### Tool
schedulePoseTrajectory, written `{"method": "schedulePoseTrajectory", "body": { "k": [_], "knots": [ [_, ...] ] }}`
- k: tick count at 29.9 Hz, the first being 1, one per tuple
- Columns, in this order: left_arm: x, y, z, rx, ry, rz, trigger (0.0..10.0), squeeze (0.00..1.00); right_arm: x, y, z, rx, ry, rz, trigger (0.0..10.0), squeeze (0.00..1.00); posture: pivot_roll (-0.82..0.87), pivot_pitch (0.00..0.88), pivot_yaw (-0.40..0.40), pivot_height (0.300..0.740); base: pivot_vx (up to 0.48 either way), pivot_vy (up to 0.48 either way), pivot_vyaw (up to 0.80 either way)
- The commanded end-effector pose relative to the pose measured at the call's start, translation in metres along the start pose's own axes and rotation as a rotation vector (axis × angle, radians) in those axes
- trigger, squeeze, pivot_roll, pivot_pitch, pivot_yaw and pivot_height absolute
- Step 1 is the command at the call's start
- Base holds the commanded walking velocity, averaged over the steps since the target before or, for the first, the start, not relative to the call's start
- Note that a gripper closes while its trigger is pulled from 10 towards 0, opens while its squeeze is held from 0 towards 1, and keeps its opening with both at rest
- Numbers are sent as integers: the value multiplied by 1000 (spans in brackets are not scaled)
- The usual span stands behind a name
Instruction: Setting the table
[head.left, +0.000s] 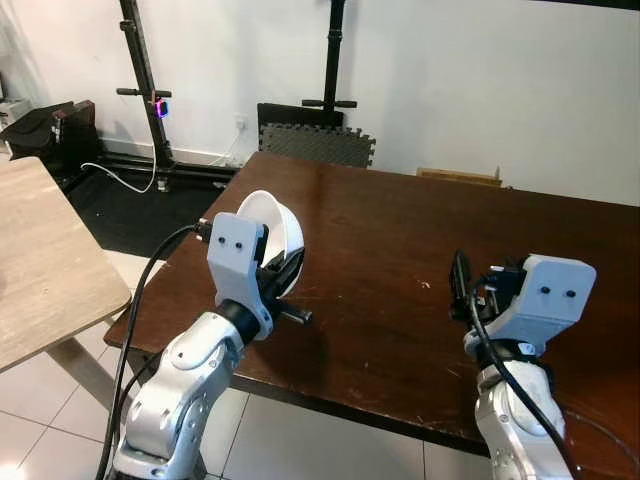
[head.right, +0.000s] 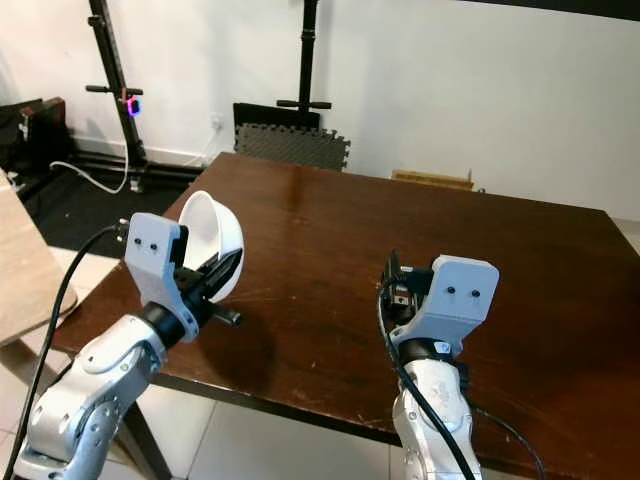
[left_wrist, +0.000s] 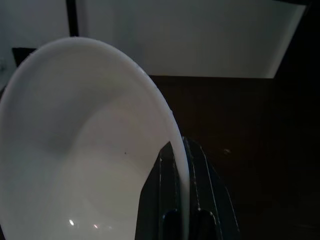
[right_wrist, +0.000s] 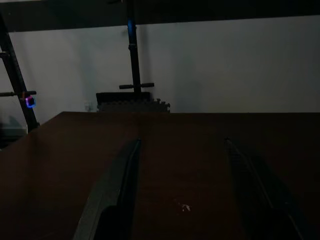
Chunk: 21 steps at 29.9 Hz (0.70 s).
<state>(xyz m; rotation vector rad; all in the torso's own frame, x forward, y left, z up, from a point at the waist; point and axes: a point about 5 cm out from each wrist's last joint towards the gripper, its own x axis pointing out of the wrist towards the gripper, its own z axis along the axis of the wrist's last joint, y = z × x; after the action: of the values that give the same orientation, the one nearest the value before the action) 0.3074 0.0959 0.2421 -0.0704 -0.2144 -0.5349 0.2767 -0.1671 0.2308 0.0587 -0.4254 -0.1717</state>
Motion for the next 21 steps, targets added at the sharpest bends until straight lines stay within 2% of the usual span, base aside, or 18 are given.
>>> {"method": "schedulePoseTrajectory", "body": {
  "k": [1, 14, 19, 21],
  "knots": [
    [3, -1, 1, 9, 1, -4, 10000, 0, -1, -2, -2, -5, 9, -11, 10000, 0, 42, 37, 12, 740, 0, 480, 0],
    [6, 1, 2, 18, 4, -13, 10000, 0, -1, -4, -3, -18, 16, -31, 10000, 0, 42, 39, 19, 740, 0, 467, 0],
    [7, -2, -2, 31, 28, -49, 10000, 0, 0, -8, -5, -46, 25, -69, 10000, 0, 42, 35, 21, 740, 0, 0, 0],
    [6, -6, -4, -8, 45, -77, 10000, 0, 1, -14, -6, -76, 36, -110, 10000, 0, 43, 34, 22, 740, 0, 0, 0]
  ]
}}
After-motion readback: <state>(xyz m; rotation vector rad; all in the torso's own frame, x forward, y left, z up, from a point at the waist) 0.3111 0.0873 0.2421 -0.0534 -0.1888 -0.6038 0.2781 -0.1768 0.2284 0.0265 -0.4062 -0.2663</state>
